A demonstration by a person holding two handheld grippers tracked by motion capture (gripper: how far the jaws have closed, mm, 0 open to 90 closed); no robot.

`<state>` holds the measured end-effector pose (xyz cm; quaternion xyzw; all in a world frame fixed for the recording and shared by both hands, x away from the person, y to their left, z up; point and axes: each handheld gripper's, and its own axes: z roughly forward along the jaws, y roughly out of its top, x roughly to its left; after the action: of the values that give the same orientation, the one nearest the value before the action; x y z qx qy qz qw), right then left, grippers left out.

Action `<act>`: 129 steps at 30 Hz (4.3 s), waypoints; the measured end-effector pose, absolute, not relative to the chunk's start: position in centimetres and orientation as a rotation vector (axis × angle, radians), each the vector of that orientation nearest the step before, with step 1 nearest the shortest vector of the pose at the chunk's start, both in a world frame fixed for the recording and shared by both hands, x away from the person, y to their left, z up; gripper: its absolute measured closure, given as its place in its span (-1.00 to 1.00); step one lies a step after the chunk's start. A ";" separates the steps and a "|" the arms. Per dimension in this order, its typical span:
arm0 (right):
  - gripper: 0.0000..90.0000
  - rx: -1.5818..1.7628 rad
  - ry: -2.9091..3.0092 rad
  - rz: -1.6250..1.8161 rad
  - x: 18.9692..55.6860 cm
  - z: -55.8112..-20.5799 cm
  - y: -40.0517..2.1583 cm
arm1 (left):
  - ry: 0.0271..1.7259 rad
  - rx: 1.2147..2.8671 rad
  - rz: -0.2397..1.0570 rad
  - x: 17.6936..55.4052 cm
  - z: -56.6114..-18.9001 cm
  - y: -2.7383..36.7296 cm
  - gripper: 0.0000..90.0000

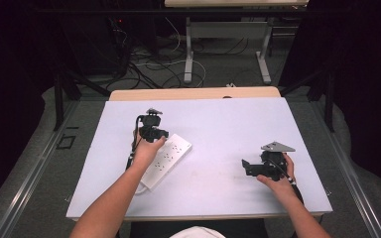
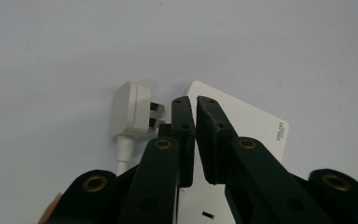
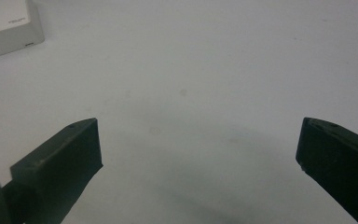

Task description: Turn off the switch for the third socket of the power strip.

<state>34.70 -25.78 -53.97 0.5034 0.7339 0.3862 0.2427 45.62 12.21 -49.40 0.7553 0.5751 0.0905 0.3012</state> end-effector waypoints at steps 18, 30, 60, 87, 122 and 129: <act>-1.00 1.379 2.007 1.055 34.7 -54.0 -25.8 | 1.544 2.026 0.244 46.4 -50.7 11.3 1.00; -1.00 1.381 2.007 1.050 34.7 -54.0 -25.8 | 1.546 2.046 0.242 46.7 -51.3 10.9 1.00; -1.00 1.385 2.010 1.052 34.8 -54.1 -25.7 | 1.552 2.059 0.252 46.6 -51.6 10.4 1.00; -1.00 1.379 2.012 1.051 34.8 -54.1 -25.7 | 1.548 2.064 0.263 46.5 -51.9 10.2 1.00; -1.00 1.383 2.010 1.049 34.8 -54.1 -25.8 | 1.518 2.038 0.241 46.1 -50.8 10.8 0.81; -1.00 1.382 2.009 1.049 34.8 -54.1 -25.8 | 1.504 2.032 0.231 45.8 -50.5 10.8 0.74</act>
<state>34.76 -25.82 -54.09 0.5054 0.7345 0.3834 0.2411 45.76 10.84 -50.46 0.7643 0.5659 0.0868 0.2968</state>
